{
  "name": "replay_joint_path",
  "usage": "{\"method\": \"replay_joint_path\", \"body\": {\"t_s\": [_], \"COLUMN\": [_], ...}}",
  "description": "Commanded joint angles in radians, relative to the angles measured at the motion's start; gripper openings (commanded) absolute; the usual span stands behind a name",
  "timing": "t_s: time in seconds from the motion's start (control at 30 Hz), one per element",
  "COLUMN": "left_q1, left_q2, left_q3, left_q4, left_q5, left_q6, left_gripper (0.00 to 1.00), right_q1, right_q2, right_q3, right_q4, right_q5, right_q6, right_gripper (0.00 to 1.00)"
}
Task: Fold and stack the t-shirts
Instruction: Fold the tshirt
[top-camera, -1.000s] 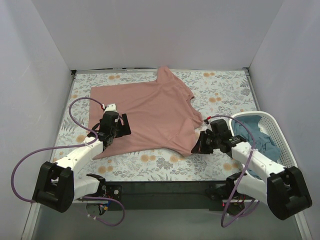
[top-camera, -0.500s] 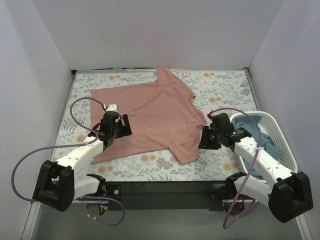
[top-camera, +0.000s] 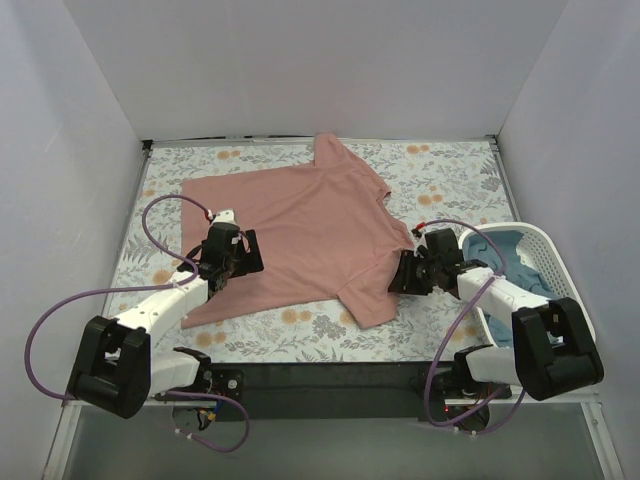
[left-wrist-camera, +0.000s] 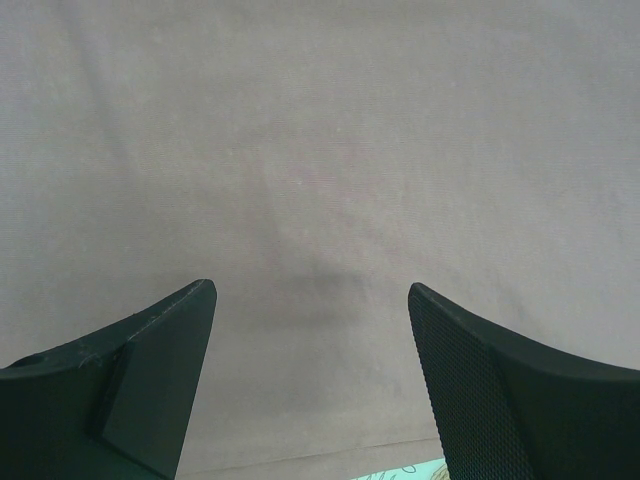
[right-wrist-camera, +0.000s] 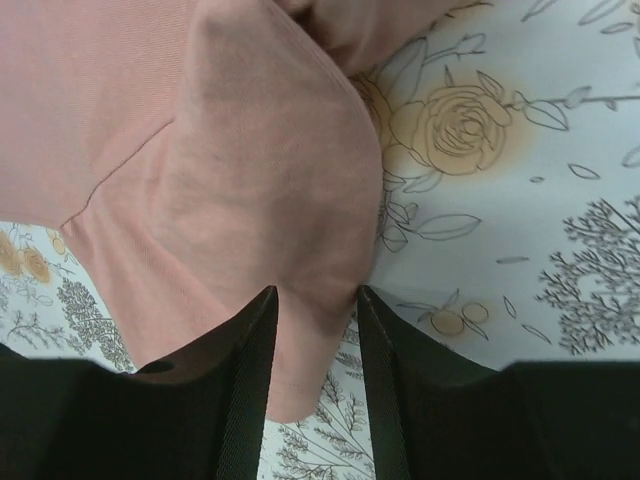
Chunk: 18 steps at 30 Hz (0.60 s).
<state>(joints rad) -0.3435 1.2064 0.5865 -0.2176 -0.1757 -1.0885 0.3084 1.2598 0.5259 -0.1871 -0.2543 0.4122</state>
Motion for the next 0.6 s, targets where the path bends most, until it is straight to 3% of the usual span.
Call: {"method": "replay_joint_path", "body": {"t_s": [0.0, 0.07, 0.1, 0.13, 0.17, 0.27, 0.43, 0.5, 0.57], "left_q1": [-0.002, -0.002, -0.002, -0.003, -0.002, -0.002, -0.002, -0.002, -0.002], "left_q2": [-0.002, -0.002, -0.004, -0.005, -0.007, -0.007, -0.007, -0.007, -0.007], "left_q3": [0.036, 0.036, 0.038, 0.036, 0.036, 0.038, 0.035, 0.036, 0.036], "left_q4": [-0.005, -0.005, -0.005, -0.005, -0.005, -0.006, -0.006, -0.006, -0.006], "left_q5": [-0.002, -0.002, -0.002, 0.001, -0.001, -0.002, -0.005, -0.002, -0.002], "left_q6": [0.004, 0.004, 0.006, 0.006, 0.004, 0.006, 0.007, 0.006, 0.007], "left_gripper": [0.77, 0.77, 0.77, 0.77, 0.77, 0.77, 0.77, 0.77, 0.77], "right_q1": [-0.003, 0.003, 0.009, 0.026, 0.038, 0.092, 0.190, 0.210, 0.254], "right_q2": [0.051, 0.073, 0.084, 0.084, 0.081, 0.081, 0.213, 0.310, 0.413], "right_q3": [-0.020, -0.021, -0.008, 0.003, 0.020, 0.123, 0.392, 0.463, 0.574], "right_q4": [0.141, 0.150, 0.153, 0.152, 0.146, 0.109, 0.022, 0.008, 0.009], "right_q5": [-0.080, -0.105, -0.141, -0.154, -0.158, -0.137, -0.039, -0.025, -0.042], "right_q6": [-0.003, -0.001, 0.002, 0.008, 0.013, 0.051, 0.085, 0.086, 0.071], "right_gripper": [0.40, 0.31, 0.11, 0.03, 0.01, 0.01, 0.02, 0.06, 0.17]}}
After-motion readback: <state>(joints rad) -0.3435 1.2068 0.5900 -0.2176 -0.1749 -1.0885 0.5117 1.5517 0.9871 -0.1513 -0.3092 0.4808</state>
